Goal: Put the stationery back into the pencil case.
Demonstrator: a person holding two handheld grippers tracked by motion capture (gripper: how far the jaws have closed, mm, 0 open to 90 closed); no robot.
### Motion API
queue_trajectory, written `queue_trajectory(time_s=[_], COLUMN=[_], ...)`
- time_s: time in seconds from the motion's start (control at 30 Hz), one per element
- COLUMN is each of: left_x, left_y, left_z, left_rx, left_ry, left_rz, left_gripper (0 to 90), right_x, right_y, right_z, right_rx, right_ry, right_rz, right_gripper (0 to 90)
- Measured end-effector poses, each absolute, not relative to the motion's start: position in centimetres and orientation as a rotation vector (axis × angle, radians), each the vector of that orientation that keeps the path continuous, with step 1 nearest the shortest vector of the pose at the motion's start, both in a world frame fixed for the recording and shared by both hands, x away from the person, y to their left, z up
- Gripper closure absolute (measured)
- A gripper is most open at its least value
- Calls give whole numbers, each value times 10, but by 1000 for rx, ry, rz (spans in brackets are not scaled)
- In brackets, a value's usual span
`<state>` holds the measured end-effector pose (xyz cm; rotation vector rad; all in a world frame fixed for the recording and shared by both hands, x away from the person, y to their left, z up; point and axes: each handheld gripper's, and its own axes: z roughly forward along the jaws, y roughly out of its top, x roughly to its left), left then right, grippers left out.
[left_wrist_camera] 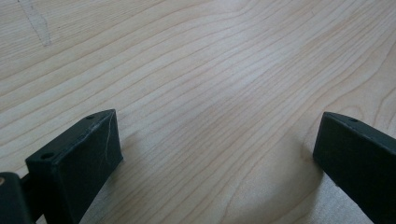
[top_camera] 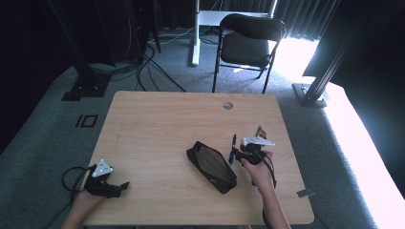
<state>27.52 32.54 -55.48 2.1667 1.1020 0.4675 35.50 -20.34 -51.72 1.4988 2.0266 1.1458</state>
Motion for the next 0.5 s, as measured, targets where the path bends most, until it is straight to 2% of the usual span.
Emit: queue_trajectory(time_s=[0.5], left_x=[275], left_y=[325], left_z=[-555], left_rx=[2167], left_ry=[1102], left_rz=[468], left_gripper=[12], right_x=[385], right_y=[-187], right_z=[-538], right_rx=[1566], right_ry=[1986], right_rz=[974], right_gripper=[579])
